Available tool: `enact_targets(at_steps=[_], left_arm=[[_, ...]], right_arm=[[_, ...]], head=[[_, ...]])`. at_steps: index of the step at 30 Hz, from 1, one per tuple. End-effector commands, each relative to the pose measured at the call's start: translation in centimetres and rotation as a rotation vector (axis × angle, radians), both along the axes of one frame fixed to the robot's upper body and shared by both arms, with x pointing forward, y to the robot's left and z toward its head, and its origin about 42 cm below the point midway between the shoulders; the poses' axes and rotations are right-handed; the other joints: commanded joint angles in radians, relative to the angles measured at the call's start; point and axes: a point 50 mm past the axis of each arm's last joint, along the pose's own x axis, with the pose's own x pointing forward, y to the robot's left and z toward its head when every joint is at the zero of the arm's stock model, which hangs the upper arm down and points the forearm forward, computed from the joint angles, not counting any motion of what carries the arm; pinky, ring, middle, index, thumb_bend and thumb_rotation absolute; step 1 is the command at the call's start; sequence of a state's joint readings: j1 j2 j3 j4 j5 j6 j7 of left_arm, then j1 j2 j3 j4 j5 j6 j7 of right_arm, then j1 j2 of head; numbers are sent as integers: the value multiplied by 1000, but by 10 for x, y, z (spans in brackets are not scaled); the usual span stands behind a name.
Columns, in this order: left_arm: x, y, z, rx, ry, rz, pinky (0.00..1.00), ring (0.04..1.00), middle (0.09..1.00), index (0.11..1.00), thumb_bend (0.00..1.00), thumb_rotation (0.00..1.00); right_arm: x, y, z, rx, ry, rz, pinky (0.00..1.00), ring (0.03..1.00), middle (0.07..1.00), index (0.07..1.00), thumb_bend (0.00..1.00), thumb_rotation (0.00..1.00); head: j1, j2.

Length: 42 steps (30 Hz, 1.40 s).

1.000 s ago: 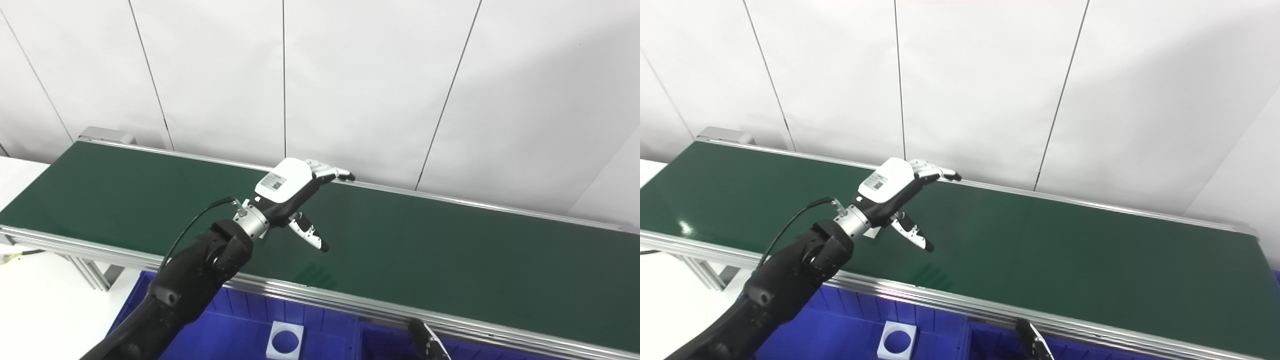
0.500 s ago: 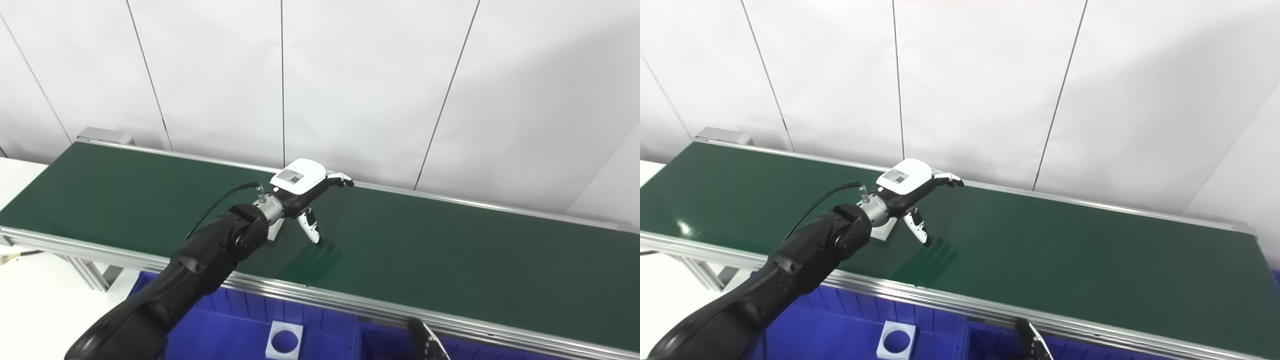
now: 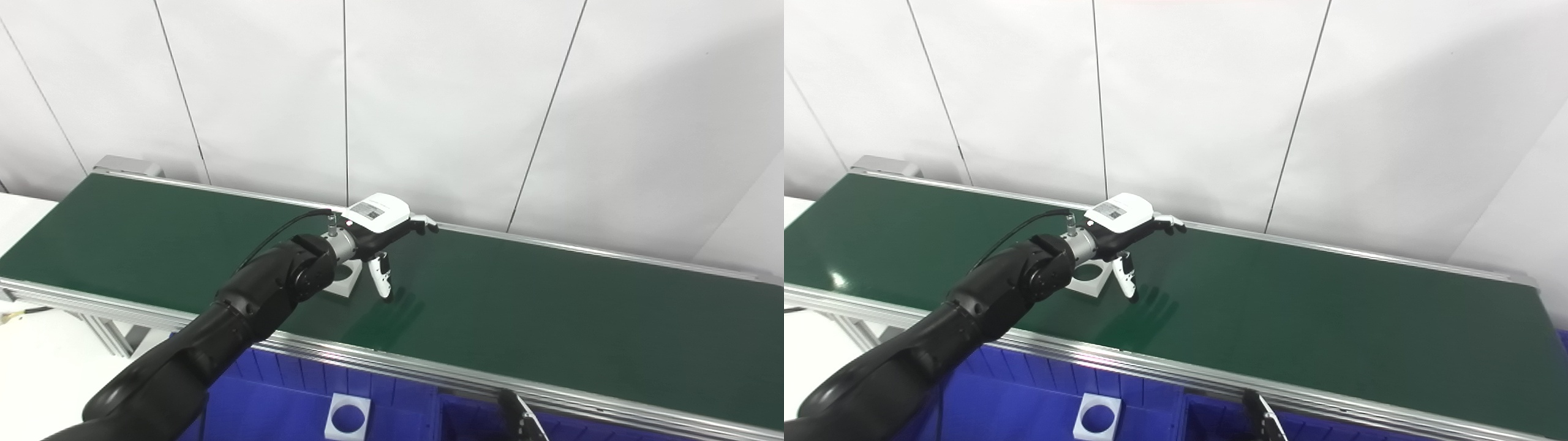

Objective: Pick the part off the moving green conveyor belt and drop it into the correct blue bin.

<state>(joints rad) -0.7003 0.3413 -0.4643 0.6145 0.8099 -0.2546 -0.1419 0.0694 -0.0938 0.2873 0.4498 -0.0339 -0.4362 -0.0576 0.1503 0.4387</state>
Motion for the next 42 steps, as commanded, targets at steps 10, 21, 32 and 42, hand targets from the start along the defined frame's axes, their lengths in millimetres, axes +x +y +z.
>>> enact_targets(at_steps=[10,21,32,42], left_arm=[[13,3,22,56,27,5,559,715,789,842,1000,0],[13,-6,-9,58,-69,92,595,734,798,821,1000,0],[18,-26,-24,49,-162,134,702,703,796,808,1000,0],[21,-34,-30,91,-172,140,750,752,810,808,1000,0]], right_arm=[[11,12,12,39,-67,22,938,911,933,946,803,995],[9,14,14,53,-70,24,960,900,932,950,801,978],[6,18,14,75,-65,27,983,910,934,945,795,955],[5,24,15,80,-71,22,960,891,924,936,796,946]], head=[[-5,4],[-16,9],[-37,9],[-46,12]])
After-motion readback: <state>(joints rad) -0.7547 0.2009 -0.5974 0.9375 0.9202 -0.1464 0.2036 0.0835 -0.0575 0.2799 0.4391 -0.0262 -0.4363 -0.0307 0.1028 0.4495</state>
